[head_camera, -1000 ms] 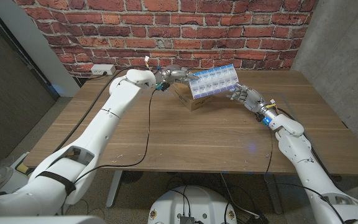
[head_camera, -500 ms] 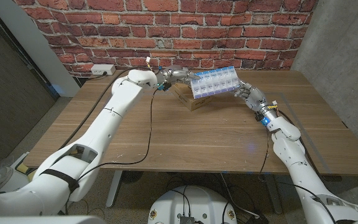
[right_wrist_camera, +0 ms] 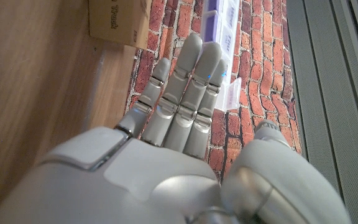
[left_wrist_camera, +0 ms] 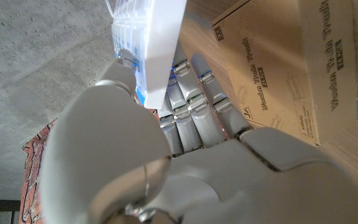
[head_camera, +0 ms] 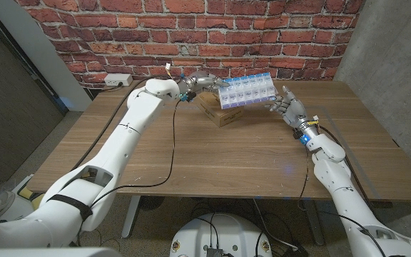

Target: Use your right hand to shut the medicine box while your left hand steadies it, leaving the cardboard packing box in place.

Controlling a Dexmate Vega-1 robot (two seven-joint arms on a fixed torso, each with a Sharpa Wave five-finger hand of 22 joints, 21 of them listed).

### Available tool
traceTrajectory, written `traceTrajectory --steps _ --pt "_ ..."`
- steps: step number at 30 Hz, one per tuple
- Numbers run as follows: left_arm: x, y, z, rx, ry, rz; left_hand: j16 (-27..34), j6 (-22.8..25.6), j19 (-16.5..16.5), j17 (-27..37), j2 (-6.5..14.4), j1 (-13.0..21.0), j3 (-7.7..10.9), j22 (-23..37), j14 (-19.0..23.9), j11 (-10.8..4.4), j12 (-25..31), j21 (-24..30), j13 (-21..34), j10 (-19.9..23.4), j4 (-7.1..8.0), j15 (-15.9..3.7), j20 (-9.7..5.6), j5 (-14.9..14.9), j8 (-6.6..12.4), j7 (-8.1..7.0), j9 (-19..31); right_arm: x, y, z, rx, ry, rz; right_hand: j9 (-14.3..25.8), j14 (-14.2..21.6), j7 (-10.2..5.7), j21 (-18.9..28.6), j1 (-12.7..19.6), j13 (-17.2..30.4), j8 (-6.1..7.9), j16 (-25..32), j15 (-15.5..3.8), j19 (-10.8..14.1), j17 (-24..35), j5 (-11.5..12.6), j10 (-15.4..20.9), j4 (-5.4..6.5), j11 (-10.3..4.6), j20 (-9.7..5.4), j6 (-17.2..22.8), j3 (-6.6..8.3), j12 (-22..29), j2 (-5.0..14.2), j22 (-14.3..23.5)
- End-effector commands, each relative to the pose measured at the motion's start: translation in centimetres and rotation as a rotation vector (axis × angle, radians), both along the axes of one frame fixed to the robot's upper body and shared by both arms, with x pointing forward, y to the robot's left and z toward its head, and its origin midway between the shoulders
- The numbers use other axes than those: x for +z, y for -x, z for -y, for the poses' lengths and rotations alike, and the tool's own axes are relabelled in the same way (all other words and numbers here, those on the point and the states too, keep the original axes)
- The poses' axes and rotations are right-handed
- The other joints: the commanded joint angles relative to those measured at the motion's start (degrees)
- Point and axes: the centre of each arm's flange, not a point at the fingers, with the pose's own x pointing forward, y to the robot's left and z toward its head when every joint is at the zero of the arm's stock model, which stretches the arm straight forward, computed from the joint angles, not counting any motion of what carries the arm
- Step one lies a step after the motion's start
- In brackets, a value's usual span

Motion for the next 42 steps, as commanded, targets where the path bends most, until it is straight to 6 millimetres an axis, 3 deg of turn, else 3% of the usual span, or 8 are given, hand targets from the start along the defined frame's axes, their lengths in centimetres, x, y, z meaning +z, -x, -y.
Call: traceTrajectory --steps 1,7,10,15,16,21,27,42 --pt "0.8 0.5 -0.4 -0.006 0.035 0.029 0.1 2.3 -0.1 0.1 4.2 4.3 2.55 0.0 1.3 -2.42 -0.1 0.3 0.3 3.0 -1.17 -1.49 -3.41 0.5 0.13 1.62 0.2 0.1 -0.2 -0.1 -0.03 0.157 -0.093 0.1 -0.8 0.89 0.2 -3.6 -1.0 -0.72 -1.3 2.11 0.4 -1.4 0.7 -1.6 1.43 1.81 0.81 -1.4 -2.0 -1.3 -0.96 -0.4" --pt "1.0 0.8 -0.3 -0.016 0.037 0.035 0.1 2.2 -0.1 0.2 4.2 4.2 2.62 0.0 1.2 -2.52 -0.1 0.6 0.4 3.0 -1.14 -1.44 -3.42 0.4 0.07 1.54 0.3 0.0 -0.5 -0.1 -0.046 0.201 -0.127 0.1 -2.4 1.53 0.3 -6.6 -1.5 -1.38 -2.6 3.41 0.6 -2.4 1.1 -2.7 2.62 3.26 1.34 -3.0 -3.75 -2.2 -2.02 -0.8" --pt "0.8 0.9 -0.2 -0.024 0.035 0.032 0.1 2.2 -0.2 0.2 4.2 4.2 2.68 0.0 1.2 -2.51 -0.2 0.7 0.5 2.9 -1.14 -1.47 -3.41 0.4 0.03 1.52 0.4 -0.1 -0.8 -0.3 -0.04 0.222 -0.139 -1.5 -6.1 2.14 -0.1 -8.7 -3.9 -4.44 -5.9 5.0 0.0 -5.2 2.2 -7.2 3.35 4.56 1.97 -8.0 -5.24 -5.6 -2.26 -2.0" --pt "0.2 0.7 0.0 -0.027 0.025 0.014 0.1 2.2 -0.2 0.2 4.2 4.1 2.73 0.0 1.2 -2.54 -0.2 0.8 0.6 3.0 -1.13 -1.46 -3.39 0.4 -0.02 1.59 0.4 -0.2 -1.1 -0.7 0.001 0.196 -0.126 -3.9 -14.5 2.7 -0.9 -9.9 -7.7 -9.12 -12.6 9.8 -1.7 -9.6 3.4 -16.5 3.2 7.09 3.23 -15.2 -7.07 -11.7 -2.38 -4.5" --pt "0.1 0.6 0.0 -0.024 0.025 0.011 0.1 2.2 -0.3 0.2 4.2 4.1 2.74 0.0 1.2 -2.55 -0.2 0.8 0.6 3.0 -1.12 -1.45 -3.4 0.4 -0.02 1.55 0.4 -0.2 -1.2 -0.7 0.012 0.182 -0.13 -4.6 -16.9 2.81 -1.4 -10.3 -9.1 -10.62 -14.9 10.76 -2.7 -11.0 3.8 -19.8 3.14 7.77 3.59 -17.3 -7.82 -13.7 -2.61 -5.4" --pt "-0.4 0.4 -0.3 -0.015 0.028 0.0 0.1 2.2 -0.4 0.3 4.1 4.1 2.81 0.0 1.1 -2.59 -0.3 1.0 0.7 3.0 -1.1 -1.48 -3.36 0.4 -0.1 1.59 0.4 -0.4 -1.4 -0.7 0.039 0.114 -0.118 -5.5 -18.5 3.56 -2.1 -11.9 -10.9 -13.09 -17.1 11.81 -3.4 -12.9 4.5 -24.4 3.43 8.97 4.05 -21.2 -9.63 -16.5 -3.59 -6.8" --pt "-1.1 0.2 -0.4 -0.018 0.026 -0.021 0.1 2.3 -0.4 0.3 4.1 4.0 2.89 -0.1 1.2 -2.44 -0.4 1.2 0.8 3.0 -1.1 -1.46 -3.4 0.4 -0.11 1.58 0.4 -0.6 -1.7 -0.8 0.131 0.041 -0.103 -5.7 -18.2 4.12 -2.2 -12.8 -11.7 -13.07 -17.6 11.87 -3.2 -13.7 4.8 -23.9 3.65 9.32 4.02 -20.5 -10.64 -16.7 -4.18 -7.3" --pt "-2.4 -0.2 -0.6 -0.003 -0.013 -0.064 0.2 2.4 -0.5 0.4 4.0 3.9 3.09 -0.1 1.3 -2.52 -0.5 1.7 1.0 3.1 -1.1 -1.43 -3.33 0.4 -0.29 1.64 0.4 -0.4 -1.6 -1.0 0.208 0.028 -0.071 -5.9 -15.9 4.0 -2.4 -13.1 -13.1 -12.67 -17.7 10.63 -2.6 -15.0 5.7 -20.7 3.48 7.82 3.44 -18.3 -11.66 -16.0 -4.22 -8.2"
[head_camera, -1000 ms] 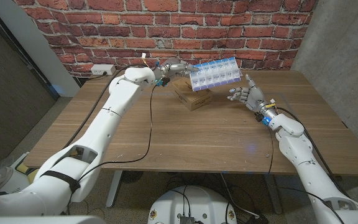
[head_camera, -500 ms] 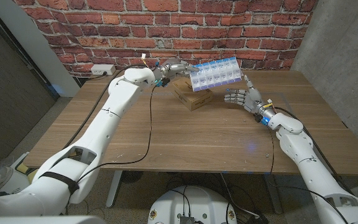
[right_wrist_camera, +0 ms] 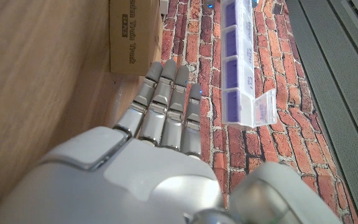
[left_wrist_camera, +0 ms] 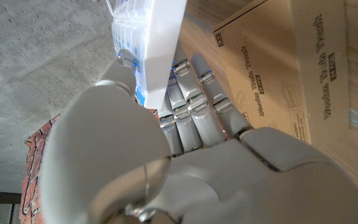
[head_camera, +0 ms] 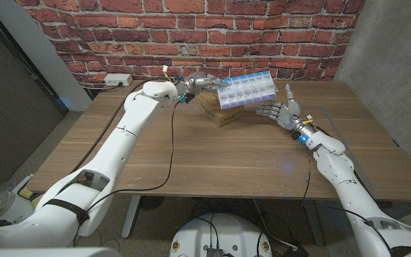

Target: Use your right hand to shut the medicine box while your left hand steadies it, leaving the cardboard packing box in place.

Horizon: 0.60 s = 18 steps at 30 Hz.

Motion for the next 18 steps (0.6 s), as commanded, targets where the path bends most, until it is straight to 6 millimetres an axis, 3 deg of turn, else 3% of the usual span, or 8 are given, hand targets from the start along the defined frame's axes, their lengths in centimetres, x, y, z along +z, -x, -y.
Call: traceTrajectory --steps 1,7,10,11,18 --pt "-1.09 -0.32 -0.12 0.014 -0.029 -0.036 0.3 2.2 -0.3 0.1 4.0 3.9 3.11 0.0 1.2 -2.46 -0.1 0.4 0.2 2.9 -1.11 -1.48 -3.55 0.4 0.22 1.82 0.2 0.15 0.08 -0.22 0.079 -0.011 0.032 0.0 0.9 -0.19 -0.4 0.3 -0.2 0.59 0.0 -0.31 0.3 -0.2 0.5 1.4 -0.24 -0.75 -0.25 0.7 -0.29 0.6 -0.03 -0.2" --pt "-1.11 -0.21 0.07 0.018 -0.034 -0.037 0.3 2.1 -0.4 0.1 4.0 3.9 3.18 0.0 1.2 -2.37 -0.2 0.6 0.3 2.9 -1.11 -1.5 -3.55 0.4 0.19 1.86 0.3 0.48 0.36 -0.38 0.114 0.036 0.059 0.0 1.4 -0.25 -0.6 2.8 -0.7 0.49 -0.1 -1.18 0.1 -0.6 0.8 1.8 -1.3 -1.23 -0.58 0.7 0.77 0.5 1.56 -0.4" --pt "-1.09 -0.11 0.22 0.02 -0.032 -0.036 0.3 2.3 -0.4 0.2 3.9 3.9 3.24 0.0 1.2 -2.4 -0.2 0.7 0.3 3.1 -1.11 -1.51 -3.51 0.4 0.21 1.79 0.3 0.69 0.49 -0.52 0.146 0.058 0.07 0.0 1.4 -0.33 -0.9 6.2 -1.2 0.38 -0.5 -1.48 -0.2 -1.0 0.7 2.0 -2.72 -1.42 -0.8 0.6 2.42 0.4 3.69 -0.6" --pt "-1.08 -0.08 0.26 0.02 -0.032 -0.035 0.3 2.3 -0.3 0.2 3.9 3.9 3.25 0.0 1.2 -2.35 -0.2 0.8 0.3 3.0 -1.11 -1.5 -3.54 0.4 0.18 1.78 0.3 0.8 0.58 -0.57 0.15 0.074 0.075 0.1 1.7 -0.4 -0.9 9.8 -1.7 0.27 -0.7 -2.05 -0.3 -1.4 0.2 2.0 -4.44 -2.05 -0.81 0.4 3.96 0.2 5.2 -0.8" --pt "-0.96 0.17 0.46 0.024 -0.03 -0.028 0.3 2.2 -0.5 0.2 3.9 3.9 3.35 0.0 1.2 -2.25 -0.4 0.9 0.4 2.9 -1.12 -1.5 -3.5 0.4 0.07 1.76 0.3 1.03 0.81 -0.71 0.175 0.125 0.086 0.3 2.6 -0.58 -0.9 15.9 -1.9 0.06 -1.1 -3.62 -0.3 -2.0 -1.2 2.3 -7.64 -2.87 -1.45 0.0 6.74 0.3 7.55 -0.8"
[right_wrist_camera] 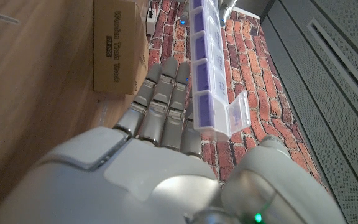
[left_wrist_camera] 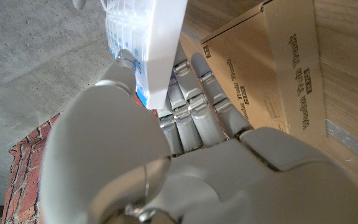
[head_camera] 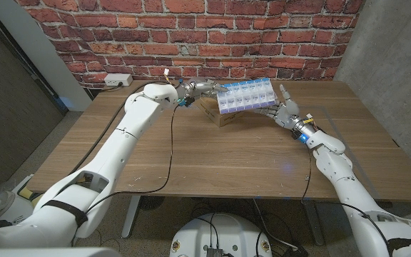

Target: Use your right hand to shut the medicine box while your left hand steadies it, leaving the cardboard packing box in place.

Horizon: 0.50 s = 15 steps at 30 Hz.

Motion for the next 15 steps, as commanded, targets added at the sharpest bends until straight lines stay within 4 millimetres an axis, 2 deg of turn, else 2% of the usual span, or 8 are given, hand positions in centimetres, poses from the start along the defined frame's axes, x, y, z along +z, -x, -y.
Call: traceTrajectory --steps 1,6,8,10,11,12,15 --pt "-0.01 0.3 0.32 0.01 -0.003 0.004 0.3 2.0 -0.5 0.3 3.9 3.9 3.36 0.0 1.1 -2.31 -0.4 0.5 0.2 2.9 -1.12 -1.61 -3.46 0.3 0.44 1.55 0.2 0.37 0.43 -0.26 0.055 0.085 0.027 0.2 1.3 -0.09 0.0 3.3 0.1 -0.13 0.0 -1.31 0.1 -0.1 -0.7 0.5 -1.81 -0.87 -0.69 -0.1 1.46 0.3 1.21 0.2" --pt "-0.13 0.33 0.27 0.015 0.003 0.0 0.3 2.1 -0.5 0.3 3.8 3.9 3.44 0.0 1.0 -2.27 -0.4 0.6 0.2 2.9 -1.14 -1.62 -3.5 0.3 0.38 1.68 0.2 0.32 0.43 -0.12 0.063 0.105 0.023 0.2 1.6 -0.06 0.0 4.0 0.1 -0.2 0.0 -1.4 0.2 0.0 -1.1 0.9 -2.21 -1.03 -0.81 -0.1 1.75 0.4 1.39 0.2" --pt "-0.17 0.35 0.27 0.015 0.006 -0.001 0.3 2.1 -0.6 0.3 3.8 3.9 3.47 0.0 1.0 -2.28 -0.4 0.7 0.2 2.9 -1.15 -1.61 -3.48 0.3 0.38 1.57 0.2 0.29 0.43 -0.07 0.061 0.107 0.02 0.2 1.7 -0.1 0.1 5.1 0.2 -0.27 0.1 -1.46 0.2 0.1 -1.4 0.8 -2.68 -1.06 -0.8 -0.2 2.47 0.5 2.27 0.2" --pt "-0.15 0.4 0.28 0.014 0.008 0.001 0.3 2.0 -0.6 0.3 3.8 3.9 3.49 0.0 1.0 -2.32 -0.5 0.7 0.2 2.9 -1.15 -1.62 -3.47 0.3 0.35 1.54 0.2 0.28 0.42 -0.05 0.07 0.097 0.024 0.1 1.9 -0.06 0.2 7.0 0.3 -0.37 0.1 -1.64 0.1 0.3 -1.6 1.0 -3.63 -1.15 -0.81 -0.2 3.78 0.6 3.69 0.3" --pt "-0.12 0.45 0.28 0.015 0.01 0.002 0.2 2.1 -0.6 0.3 3.8 3.9 3.51 0.0 1.0 -2.32 -0.5 0.7 0.3 2.9 -1.16 -1.64 -3.48 0.3 0.37 1.55 0.2 0.28 0.41 -0.07 0.074 0.092 0.021 0.2 2.1 -0.07 0.3 9.3 0.4 -0.41 0.0 -1.62 0.0 0.3 -1.4 1.0 -4.85 -1.16 -0.77 -0.2 5.28 0.7 5.06 0.3" --pt "-0.08 0.49 0.3 0.015 0.01 0.004 0.2 2.1 -0.6 0.3 3.8 3.9 3.52 -0.1 1.0 -2.37 -0.5 0.8 0.3 3.0 -1.16 -1.63 -3.48 0.3 0.36 1.56 0.2 0.27 0.4 -0.09 0.077 0.082 0.021 0.2 2.1 -0.06 0.3 9.4 0.4 -0.4 0.0 -1.65 0.0 0.3 -1.4 1.1 -4.94 -1.13 -0.82 -0.2 5.35 0.7 5.08 0.3" --pt "0.03 0.62 0.35 0.012 0.012 0.008 0.3 2.2 -0.6 0.4 3.9 3.9 3.57 -0.1 1.0 -2.33 -0.5 0.9 0.3 3.0 -1.14 -1.62 -3.47 0.3 0.35 1.59 0.3 0.19 0.32 -0.17 0.085 0.054 0.021 0.2 3.0 0.09 0.7 12.8 0.6 -0.25 0.0 -1.86 0.0 0.3 0.2 1.9 -7.12 -1.05 -1.11 0.4 7.96 1.1 6.9 0.4"
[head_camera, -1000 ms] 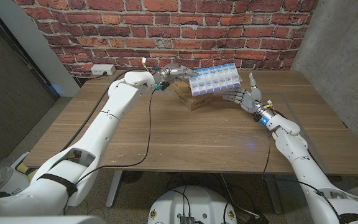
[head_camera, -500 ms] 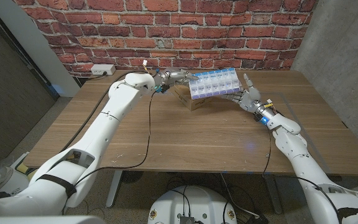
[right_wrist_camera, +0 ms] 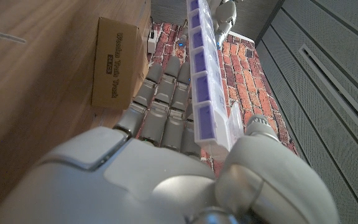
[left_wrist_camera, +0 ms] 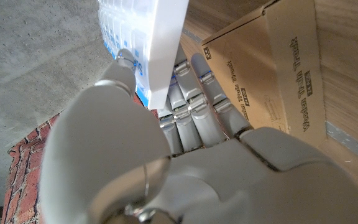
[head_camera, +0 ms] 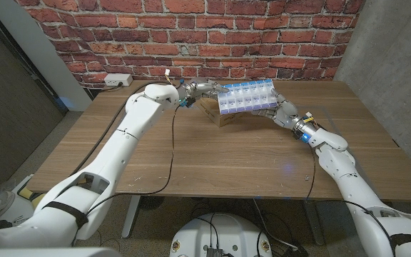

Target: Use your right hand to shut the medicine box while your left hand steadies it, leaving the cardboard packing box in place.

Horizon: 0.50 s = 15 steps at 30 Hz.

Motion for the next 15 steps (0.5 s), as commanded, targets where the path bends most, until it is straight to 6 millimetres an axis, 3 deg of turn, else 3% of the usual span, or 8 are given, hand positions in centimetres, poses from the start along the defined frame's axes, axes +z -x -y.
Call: traceTrajectory --steps 1,4,6,10,15 --pt "0.17 0.39 0.11 0.0 0.009 0.009 0.3 2.1 -0.2 0.3 3.9 3.9 3.59 -0.1 1.1 -2.34 -0.1 0.5 0.2 3.0 -1.14 -1.54 -3.58 0.4 0.12 1.51 0.2 -0.13 -0.02 -0.13 0.04 -0.033 -0.003 0.1 2.1 0.01 1.0 4.9 0.4 0.2 0.1 -0.05 0.3 0.1 2.9 1.9 -2.92 -0.12 -0.74 1.4 4.18 1.1 2.48 0.3" --pt "0.2 0.45 0.16 -0.002 0.01 0.009 0.3 2.1 -0.2 0.3 3.8 3.9 3.63 -0.1 1.1 -2.34 -0.1 0.6 0.3 3.1 -1.14 -1.56 -3.6 0.4 0.12 1.48 0.3 -0.21 -0.1 -0.26 0.057 -0.063 0.0 0.0 3.2 0.17 1.5 5.9 0.5 0.49 0.2 -0.08 0.9 0.1 4.9 2.8 -3.53 -0.13 -1.0 2.7 5.73 1.5 3.57 0.4" --pt "0.21 0.46 0.17 -0.002 0.009 0.009 0.3 2.1 -0.2 0.3 3.8 3.8 3.67 -0.1 1.2 -2.35 -0.1 0.6 0.3 3.1 -1.14 -1.57 -3.61 0.4 0.1 1.48 0.3 -0.25 -0.16 -0.34 0.073 -0.085 0.007 -0.2 3.9 0.02 2.0 5.5 0.5 0.68 0.4 -0.41 1.6 0.1 5.3 3.7 -3.46 -0.34 -1.34 3.6 5.86 1.8 3.3 0.5" --pt "0.2 0.47 0.18 -0.004 0.009 0.01 0.3 2.1 -0.2 0.3 3.8 3.8 3.72 -0.1 1.1 -2.4 -0.2 0.8 0.3 3.1 -1.14 -1.57 -3.62 0.4 0.07 1.46 0.4 -0.27 -0.17 -0.37 0.077 -0.101 0.018 -0.4 6.2 -0.85 3.4 0.7 0.4 1.15 1.2 -1.76 3.3 0.8 2.7 6.0 -0.73 -1.36 -2.34 6.5 3.86 2.5 2.57 0.7" --pt "0.2 0.49 0.15 -0.003 0.007 0.012 0.3 2.1 -0.3 0.4 3.8 3.8 3.79 -0.1 1.1 -2.3 -0.3 0.9 0.4 3.1 -1.13 -1.55 -3.61 0.4 -0.04 1.43 0.4 -0.21 -0.13 -0.55 0.105 -0.129 0.021 -0.5 9.0 -2.09 4.6 -1.5 -0.1 1.47 2.1 -3.77 4.7 1.1 0.0 8.6 0.83 -2.96 -3.93 8.8 3.22 3.1 3.43 0.8"
